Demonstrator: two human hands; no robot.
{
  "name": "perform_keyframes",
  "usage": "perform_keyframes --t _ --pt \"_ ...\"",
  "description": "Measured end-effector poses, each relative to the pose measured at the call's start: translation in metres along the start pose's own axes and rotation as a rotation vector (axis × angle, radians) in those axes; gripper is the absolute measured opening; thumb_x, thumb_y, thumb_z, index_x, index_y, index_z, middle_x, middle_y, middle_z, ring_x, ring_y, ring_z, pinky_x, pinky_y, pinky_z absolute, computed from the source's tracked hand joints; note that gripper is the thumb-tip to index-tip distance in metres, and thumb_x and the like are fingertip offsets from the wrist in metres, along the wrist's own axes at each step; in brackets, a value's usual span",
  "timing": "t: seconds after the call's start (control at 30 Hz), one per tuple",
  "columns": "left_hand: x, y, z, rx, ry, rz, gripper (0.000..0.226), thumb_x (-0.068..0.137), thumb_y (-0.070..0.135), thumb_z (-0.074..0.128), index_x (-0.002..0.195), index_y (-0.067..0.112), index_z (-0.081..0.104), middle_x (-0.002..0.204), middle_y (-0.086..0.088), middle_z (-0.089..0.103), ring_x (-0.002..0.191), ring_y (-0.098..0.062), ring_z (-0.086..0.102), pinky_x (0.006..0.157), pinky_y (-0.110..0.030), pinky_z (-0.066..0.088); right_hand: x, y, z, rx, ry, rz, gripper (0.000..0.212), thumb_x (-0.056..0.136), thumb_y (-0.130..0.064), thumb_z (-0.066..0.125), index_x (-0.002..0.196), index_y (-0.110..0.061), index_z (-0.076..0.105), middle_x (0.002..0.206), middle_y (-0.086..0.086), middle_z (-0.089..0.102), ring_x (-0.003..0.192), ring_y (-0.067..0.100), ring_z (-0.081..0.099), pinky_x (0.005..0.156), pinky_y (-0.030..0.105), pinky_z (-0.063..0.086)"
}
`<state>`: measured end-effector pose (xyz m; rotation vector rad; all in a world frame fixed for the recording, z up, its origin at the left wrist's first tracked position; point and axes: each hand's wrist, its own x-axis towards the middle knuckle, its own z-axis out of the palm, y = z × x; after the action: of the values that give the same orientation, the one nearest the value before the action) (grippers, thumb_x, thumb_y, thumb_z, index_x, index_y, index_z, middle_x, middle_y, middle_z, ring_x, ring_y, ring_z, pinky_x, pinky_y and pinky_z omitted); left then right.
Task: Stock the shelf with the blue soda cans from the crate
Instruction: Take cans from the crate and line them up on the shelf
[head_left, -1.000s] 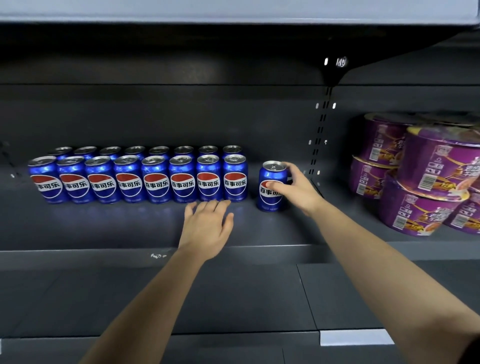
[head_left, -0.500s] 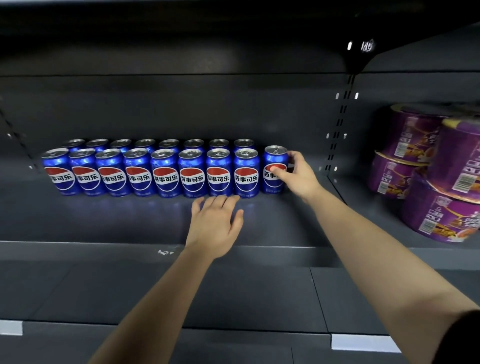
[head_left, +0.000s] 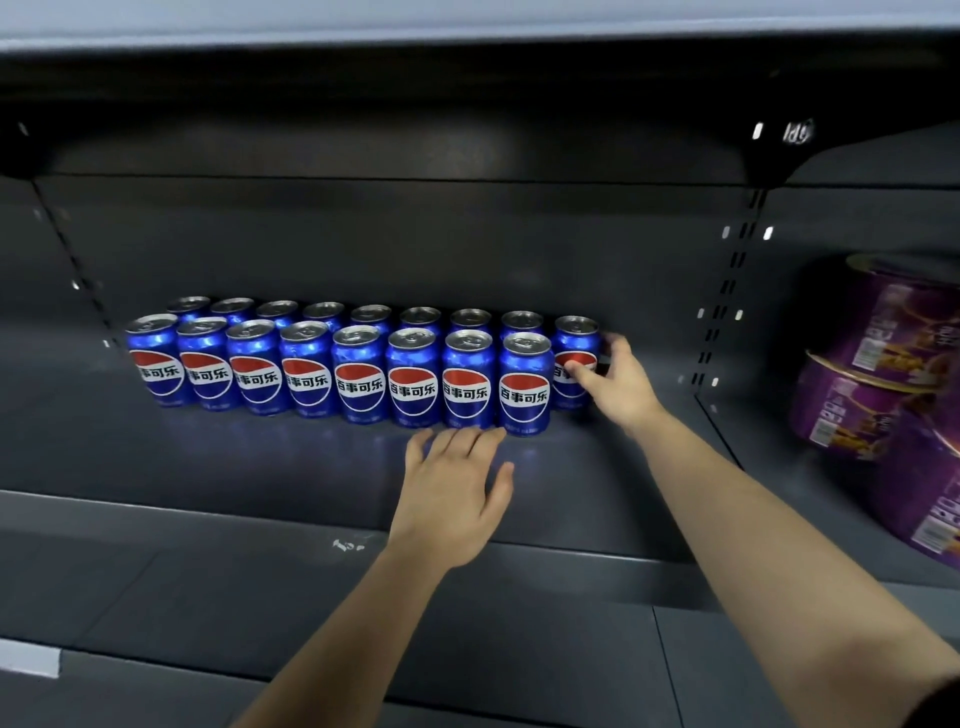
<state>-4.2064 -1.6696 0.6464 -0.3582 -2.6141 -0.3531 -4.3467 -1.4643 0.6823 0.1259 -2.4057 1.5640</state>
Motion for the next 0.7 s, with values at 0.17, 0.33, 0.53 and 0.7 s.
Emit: perform_keyframes --t 0.17,0.33,0.53,0.7 --pt "0.0 0.0 0.0 -0.006 0.0 -0.008 0.054 0.093 0.048 0.022 0.135 0.026 0.049 0.123 0.012 0.057 0.117 -0.009 0.047 0.111 -0.038 0.02 0.005 0.003 0.004 0.014 0.02 0.019 0.067 0.088 -0.023 0.07 0.144 -0.014 0.034 0.136 0.005 0.053 0.118 0.021 0.055 0.1 0.033 0.044" --pt "0.0 0.0 0.0 -0.017 0.003 -0.018 0.055 0.093 0.048 0.022 0.135 0.026 0.049 0.123 0.012 0.057 0.117 -0.009 0.047 0.11 -0.038 0.021 0.006 0.006 0.006 0.028 0.007 0.039 0.067 0.088 -0.023 0.07 0.144 -0.017 0.034 0.137 0.004 0.054 0.121 0.022 0.055 0.104 0.04 0.045" --pt "0.0 0.001 -0.001 -0.028 0.025 -0.03 0.053 0.093 0.047 0.024 0.129 0.024 0.054 0.119 0.01 0.059 0.113 -0.011 0.05 0.11 -0.039 0.024 -0.001 0.005 0.006 0.186 0.025 0.102 0.072 0.084 -0.011 0.074 0.146 -0.018 0.037 0.128 -0.003 0.056 0.114 0.011 0.053 0.092 0.026 0.042" --pt "0.0 0.001 -0.001 -0.049 0.056 -0.081 0.051 0.091 0.047 0.023 0.123 0.025 0.056 0.114 0.01 0.061 0.109 -0.012 0.051 0.106 -0.039 0.026 -0.021 0.008 0.008 0.211 -0.025 0.218 0.094 0.081 -0.02 0.077 0.154 -0.017 0.018 0.146 0.004 0.045 0.133 0.02 0.045 0.102 0.029 0.038"
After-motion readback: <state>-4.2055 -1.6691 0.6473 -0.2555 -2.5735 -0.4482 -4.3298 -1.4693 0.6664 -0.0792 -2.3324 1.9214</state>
